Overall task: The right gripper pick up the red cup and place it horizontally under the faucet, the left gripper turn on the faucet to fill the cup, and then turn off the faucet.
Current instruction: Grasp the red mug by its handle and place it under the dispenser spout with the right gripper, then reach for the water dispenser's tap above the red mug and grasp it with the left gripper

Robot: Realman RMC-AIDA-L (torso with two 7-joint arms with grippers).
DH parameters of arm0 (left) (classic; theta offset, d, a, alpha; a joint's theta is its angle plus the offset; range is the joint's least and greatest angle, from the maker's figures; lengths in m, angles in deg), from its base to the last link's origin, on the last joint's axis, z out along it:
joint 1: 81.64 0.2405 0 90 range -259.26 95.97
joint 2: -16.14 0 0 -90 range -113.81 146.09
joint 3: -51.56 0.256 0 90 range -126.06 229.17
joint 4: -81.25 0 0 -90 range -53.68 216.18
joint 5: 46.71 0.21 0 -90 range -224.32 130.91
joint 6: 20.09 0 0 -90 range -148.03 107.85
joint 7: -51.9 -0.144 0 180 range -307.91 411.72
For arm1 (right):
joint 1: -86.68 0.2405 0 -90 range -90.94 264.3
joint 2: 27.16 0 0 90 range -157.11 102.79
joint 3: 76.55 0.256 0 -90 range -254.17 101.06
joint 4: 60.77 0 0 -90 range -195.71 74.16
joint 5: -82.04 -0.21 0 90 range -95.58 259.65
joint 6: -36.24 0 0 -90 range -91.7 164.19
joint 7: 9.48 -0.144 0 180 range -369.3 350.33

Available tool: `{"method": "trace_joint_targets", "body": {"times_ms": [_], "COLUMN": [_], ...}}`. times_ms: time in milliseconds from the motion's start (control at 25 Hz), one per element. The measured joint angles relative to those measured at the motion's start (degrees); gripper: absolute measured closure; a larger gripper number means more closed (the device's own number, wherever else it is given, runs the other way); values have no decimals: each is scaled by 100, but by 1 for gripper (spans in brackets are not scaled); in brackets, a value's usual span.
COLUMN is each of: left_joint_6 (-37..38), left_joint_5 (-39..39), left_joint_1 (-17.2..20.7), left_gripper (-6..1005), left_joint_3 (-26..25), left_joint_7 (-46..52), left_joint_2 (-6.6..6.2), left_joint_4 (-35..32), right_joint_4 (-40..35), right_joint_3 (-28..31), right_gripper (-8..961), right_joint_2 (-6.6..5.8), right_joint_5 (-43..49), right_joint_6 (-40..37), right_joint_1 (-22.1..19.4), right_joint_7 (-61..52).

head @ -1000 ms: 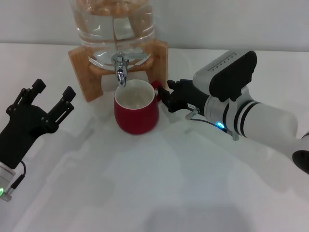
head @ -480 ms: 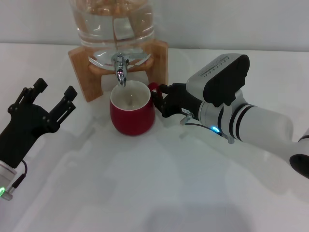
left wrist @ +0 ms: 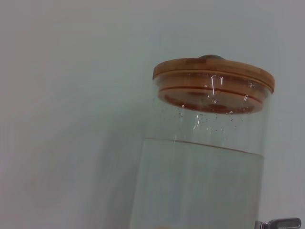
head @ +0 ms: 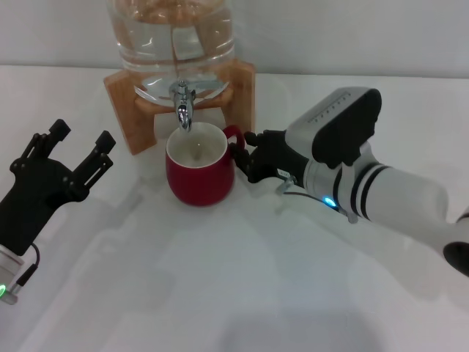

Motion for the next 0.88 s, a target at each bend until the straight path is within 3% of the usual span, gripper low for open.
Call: {"method": "trace_joint_targets", "body": {"times_ms": [560, 880], "left_joint_6": [31, 30], "left_joint_5": [0, 0], "left_joint_1": [-38, -44], "left_gripper": [141, 142], "left_joint_3": [-32, -188], "left_joint_7": [-100, -241], "left_joint_2": [-27, -25], "left_joint_4": [6, 12], "right_joint_4": [22, 49], "right_joint_3": [192, 784], "right_gripper": [655, 632], "right_joint_2": [-79, -111], "right_joint_5": [170, 277], "right_joint_6": [-563, -876], "right_joint_1": [-505, -1085], "right_joint_7": [20, 567]}}
